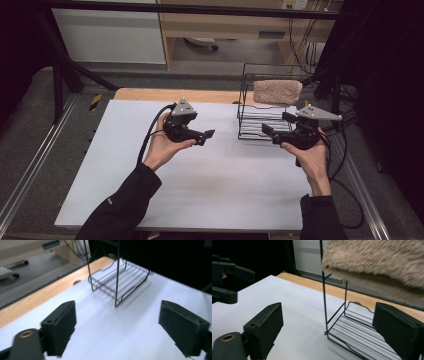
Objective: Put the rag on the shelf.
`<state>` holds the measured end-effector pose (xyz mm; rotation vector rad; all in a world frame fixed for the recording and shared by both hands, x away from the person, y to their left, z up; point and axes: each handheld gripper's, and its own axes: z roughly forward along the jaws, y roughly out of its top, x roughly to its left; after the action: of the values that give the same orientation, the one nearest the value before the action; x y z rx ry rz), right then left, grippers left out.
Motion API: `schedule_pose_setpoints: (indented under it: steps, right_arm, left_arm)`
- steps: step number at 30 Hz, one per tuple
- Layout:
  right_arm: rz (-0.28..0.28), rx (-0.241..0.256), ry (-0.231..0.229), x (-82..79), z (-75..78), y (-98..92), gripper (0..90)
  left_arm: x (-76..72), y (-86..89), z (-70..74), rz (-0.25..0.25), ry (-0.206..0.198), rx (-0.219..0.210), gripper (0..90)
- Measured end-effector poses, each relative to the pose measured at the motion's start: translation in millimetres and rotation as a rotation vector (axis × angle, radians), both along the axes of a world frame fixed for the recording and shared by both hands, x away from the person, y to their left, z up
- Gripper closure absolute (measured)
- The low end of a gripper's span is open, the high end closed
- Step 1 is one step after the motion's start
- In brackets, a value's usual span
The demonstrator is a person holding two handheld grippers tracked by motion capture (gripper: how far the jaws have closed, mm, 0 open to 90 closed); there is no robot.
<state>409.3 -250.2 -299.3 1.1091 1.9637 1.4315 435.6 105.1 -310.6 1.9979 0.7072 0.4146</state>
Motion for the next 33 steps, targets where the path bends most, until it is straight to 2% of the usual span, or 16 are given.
schedule_pose_setpoints:
  steps: [9, 15, 20, 28, 33]
  right_arm:
    - [0.025, -0.022, 0.057, -5.8, -25.5, 12.0, 3.6]
    - [0.032, -0.009, 0.092, -10.5, -43.2, 15.6, 1.3]
    - [0.047, -0.01, 0.117, -14.3, -59.9, 18.5, 0.6]
    - [0.099, -0.04, 0.163, -25.2, -92.7, 21.3, 0.5]
    - [0.125, -0.057, 0.204, -32.9, -115.6, 18.3, 0.5]
  left_arm:
    - [-25.2, 49.6, -33.6, 0.053, 0.039, 0.005, 10.0]
    - [-40.6, 86.3, -61.4, 0.103, 0.071, 0.012, 9.7]
    - [-52.1, 112.8, -79.0, 0.147, 0.087, -0.018, 9.8]
    - [-69.2, 137.9, -102.0, 0.169, 0.096, -0.011, 10.0]
    - [-77.5, 147.2, -115.4, 0.155, 0.105, -0.001, 10.0]
